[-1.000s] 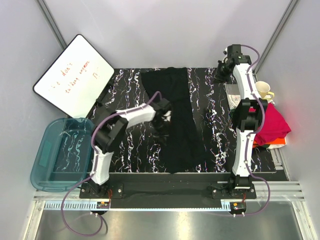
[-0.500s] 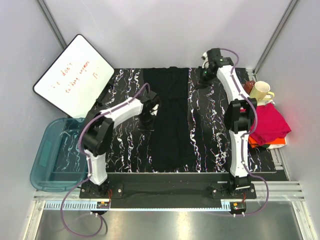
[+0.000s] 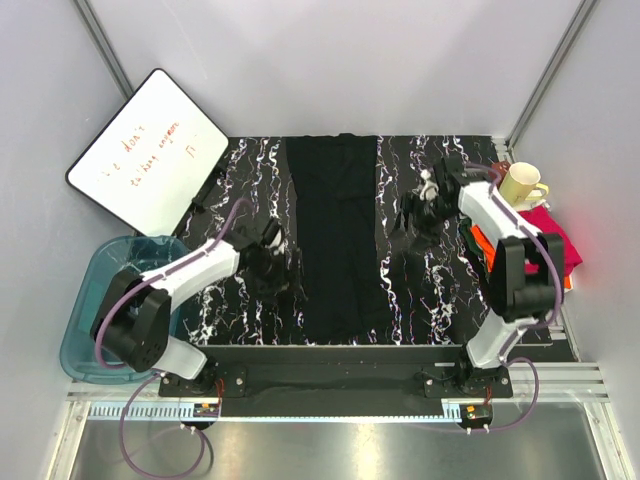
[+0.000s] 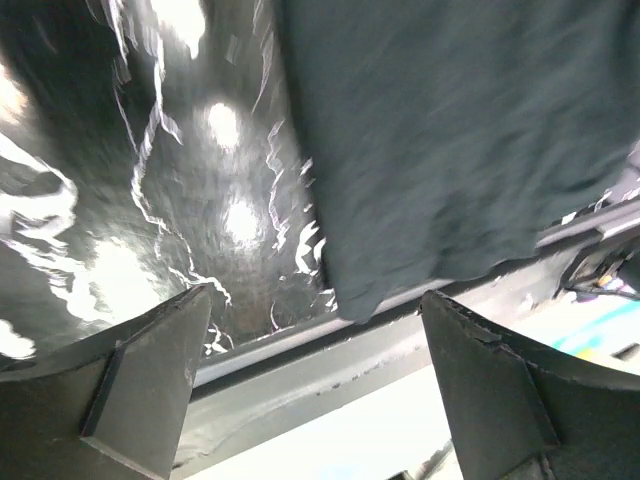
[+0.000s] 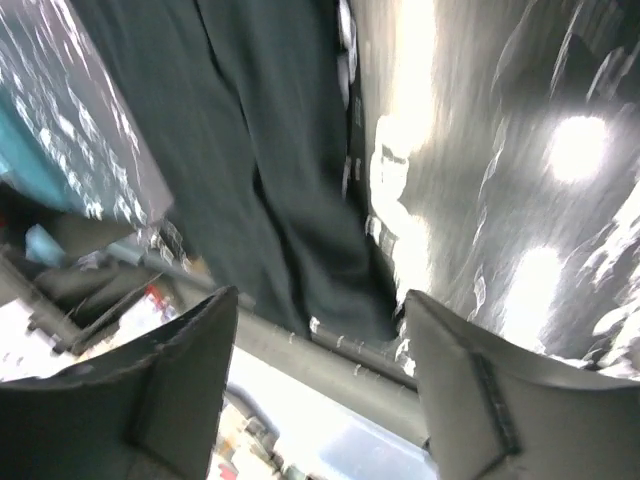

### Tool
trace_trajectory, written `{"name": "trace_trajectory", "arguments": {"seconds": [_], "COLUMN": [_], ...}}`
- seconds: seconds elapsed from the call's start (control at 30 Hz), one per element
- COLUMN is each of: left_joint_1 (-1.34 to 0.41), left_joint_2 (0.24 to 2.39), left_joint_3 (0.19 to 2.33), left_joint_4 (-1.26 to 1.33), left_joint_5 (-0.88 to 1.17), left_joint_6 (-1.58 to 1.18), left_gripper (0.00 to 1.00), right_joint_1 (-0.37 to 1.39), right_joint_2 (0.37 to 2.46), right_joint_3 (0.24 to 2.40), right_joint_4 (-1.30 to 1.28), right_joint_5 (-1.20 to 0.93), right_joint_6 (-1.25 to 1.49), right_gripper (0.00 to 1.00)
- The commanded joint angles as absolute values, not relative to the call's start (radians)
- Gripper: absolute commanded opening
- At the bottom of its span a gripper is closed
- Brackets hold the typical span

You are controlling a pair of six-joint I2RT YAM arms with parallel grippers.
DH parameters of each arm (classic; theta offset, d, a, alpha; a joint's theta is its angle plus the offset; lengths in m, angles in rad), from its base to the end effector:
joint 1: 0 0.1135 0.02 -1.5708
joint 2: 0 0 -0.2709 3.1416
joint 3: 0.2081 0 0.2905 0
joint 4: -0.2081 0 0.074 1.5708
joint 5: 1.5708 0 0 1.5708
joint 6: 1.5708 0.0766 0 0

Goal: Fold and stack the t-shirts
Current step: Rotate the tshirt 90 degrees, then grab the bottom of the folded rectangular tshirt with both arms

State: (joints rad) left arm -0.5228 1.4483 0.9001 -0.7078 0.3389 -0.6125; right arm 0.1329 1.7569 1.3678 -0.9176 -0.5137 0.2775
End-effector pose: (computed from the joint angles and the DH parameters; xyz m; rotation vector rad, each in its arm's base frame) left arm 0.2524 -0.1749 0.1464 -0.0528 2.9821 -0.6845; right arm 0.3842 0.0893 0.1916 0.1078 2.8788 0.8182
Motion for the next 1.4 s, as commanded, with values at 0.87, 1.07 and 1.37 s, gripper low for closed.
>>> {"name": "trace_trajectory", "arguments": {"seconds": [0.87,1.07,1.37], "left_joint_1": [-0.752,-0.753,-0.755], "left_joint_2": [1.568,1.559,1.474], "left_joint_3": [0.670,0.690,0.874], "left_joint_4": [-0.328,-0.371,-0.570], "left_joint_5": [0.459,0.437,0.347], "left_joint_6": [-1.006,-0.999,-0.910], "left_gripper": [0.22,0.00,0.00], "right_joint_1": [0.247,0.264,0.264], "right_joint_2": [1.641,1.651,1.540], "right_joint_3": [0.646,0.653,0.823], "right_joint_4": [-0.531,-0.495,-0.707], "right_joint_5": [-0.747,-0.745,-0.744], "right_joint_6": [0.597,0.607,0.543], "right_gripper": [0.75,0.17,0.00]}}
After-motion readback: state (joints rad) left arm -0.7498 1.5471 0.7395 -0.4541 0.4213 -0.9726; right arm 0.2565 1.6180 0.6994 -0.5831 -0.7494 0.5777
